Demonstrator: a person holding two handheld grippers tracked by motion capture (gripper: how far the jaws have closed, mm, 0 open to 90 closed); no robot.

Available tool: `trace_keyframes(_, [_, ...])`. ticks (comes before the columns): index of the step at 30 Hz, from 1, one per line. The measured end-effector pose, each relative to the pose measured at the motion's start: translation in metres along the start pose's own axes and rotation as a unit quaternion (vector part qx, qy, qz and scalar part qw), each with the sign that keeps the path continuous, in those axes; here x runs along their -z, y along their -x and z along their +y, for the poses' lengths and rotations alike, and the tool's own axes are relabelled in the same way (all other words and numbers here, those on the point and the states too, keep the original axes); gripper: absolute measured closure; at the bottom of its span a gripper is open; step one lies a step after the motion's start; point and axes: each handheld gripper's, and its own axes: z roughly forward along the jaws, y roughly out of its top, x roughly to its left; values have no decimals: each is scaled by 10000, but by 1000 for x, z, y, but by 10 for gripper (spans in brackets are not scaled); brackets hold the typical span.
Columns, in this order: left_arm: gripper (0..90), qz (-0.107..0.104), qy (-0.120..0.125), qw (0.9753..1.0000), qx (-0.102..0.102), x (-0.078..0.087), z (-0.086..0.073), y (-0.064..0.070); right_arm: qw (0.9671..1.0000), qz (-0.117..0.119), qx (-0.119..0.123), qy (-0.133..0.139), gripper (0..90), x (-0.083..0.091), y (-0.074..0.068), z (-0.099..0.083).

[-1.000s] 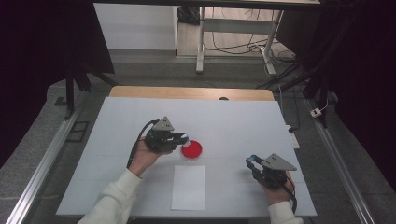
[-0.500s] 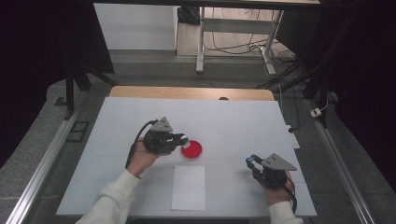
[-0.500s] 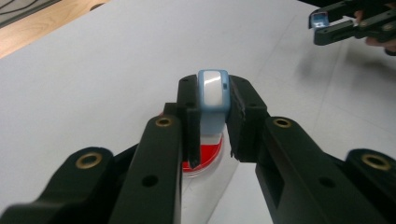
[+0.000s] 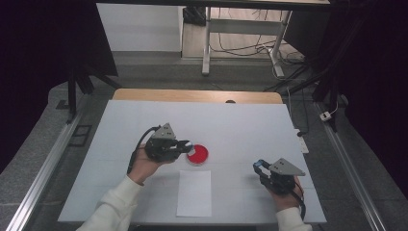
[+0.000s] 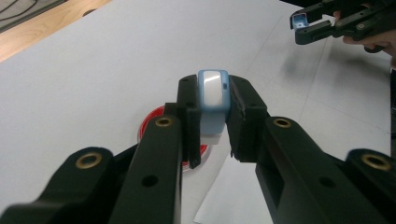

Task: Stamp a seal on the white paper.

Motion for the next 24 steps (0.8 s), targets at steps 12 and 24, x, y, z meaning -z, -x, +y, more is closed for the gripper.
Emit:
trace_keyframes(12, [759,-70,-133,9999,-15,4,-12,2,10000,0,19,-22,658,0,0,0])
trace_keyframes(24, [758,-194,-94,9998,-34,8,-14,9,10000,-22,30,-33,657,-1,0,0])
